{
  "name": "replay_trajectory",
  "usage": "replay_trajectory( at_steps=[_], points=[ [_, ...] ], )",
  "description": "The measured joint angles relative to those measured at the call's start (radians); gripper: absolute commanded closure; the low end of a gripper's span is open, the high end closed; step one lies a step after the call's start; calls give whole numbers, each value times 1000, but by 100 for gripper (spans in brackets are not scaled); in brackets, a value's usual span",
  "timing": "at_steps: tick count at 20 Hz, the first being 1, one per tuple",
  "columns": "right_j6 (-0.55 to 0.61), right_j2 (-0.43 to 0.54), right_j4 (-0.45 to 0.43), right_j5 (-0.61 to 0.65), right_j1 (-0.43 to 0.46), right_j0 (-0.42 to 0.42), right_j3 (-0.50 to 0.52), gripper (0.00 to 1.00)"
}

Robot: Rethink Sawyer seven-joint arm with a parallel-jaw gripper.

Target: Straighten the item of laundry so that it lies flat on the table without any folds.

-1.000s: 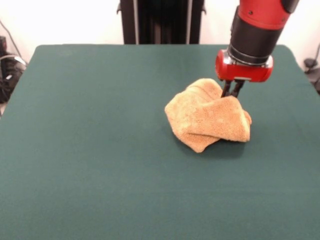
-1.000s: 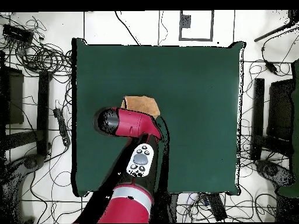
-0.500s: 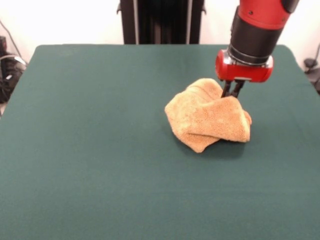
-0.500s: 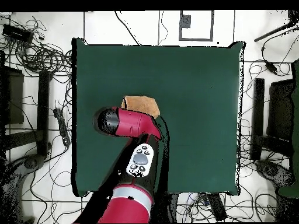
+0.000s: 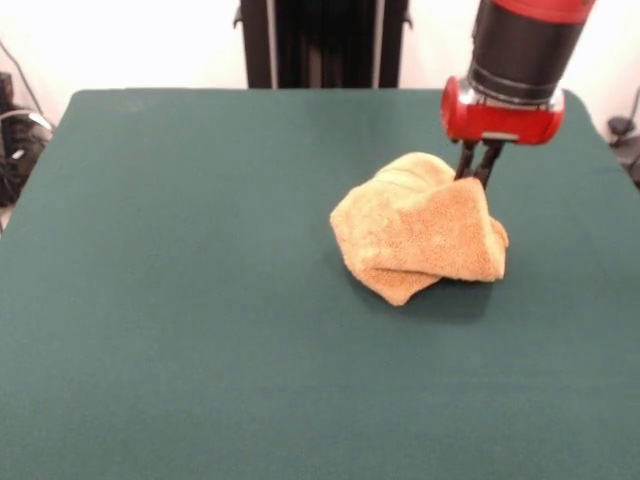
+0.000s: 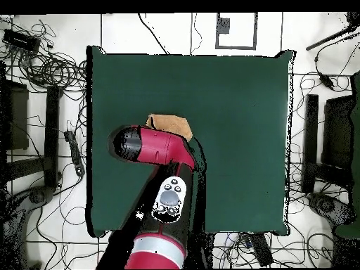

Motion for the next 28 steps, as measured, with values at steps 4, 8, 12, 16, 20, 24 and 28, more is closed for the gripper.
replay_trajectory(
  at_steps=[4,8,12,16,20,24,28],
  points=[
    [0,0,1,18,-35,-2,-1,100],
    [0,0,1,31,-59,-3,-1,100],
    [0,0,1,32,-70,-3,-1,100],
    [0,0,1,32,-77,-3,-1,100],
    [0,0,1,32,-77,-3,-1,100],
    [0,0,0,40,-83,-7,0,100],
    [0,2,0,52,-102,-14,6,100]
  ],
)
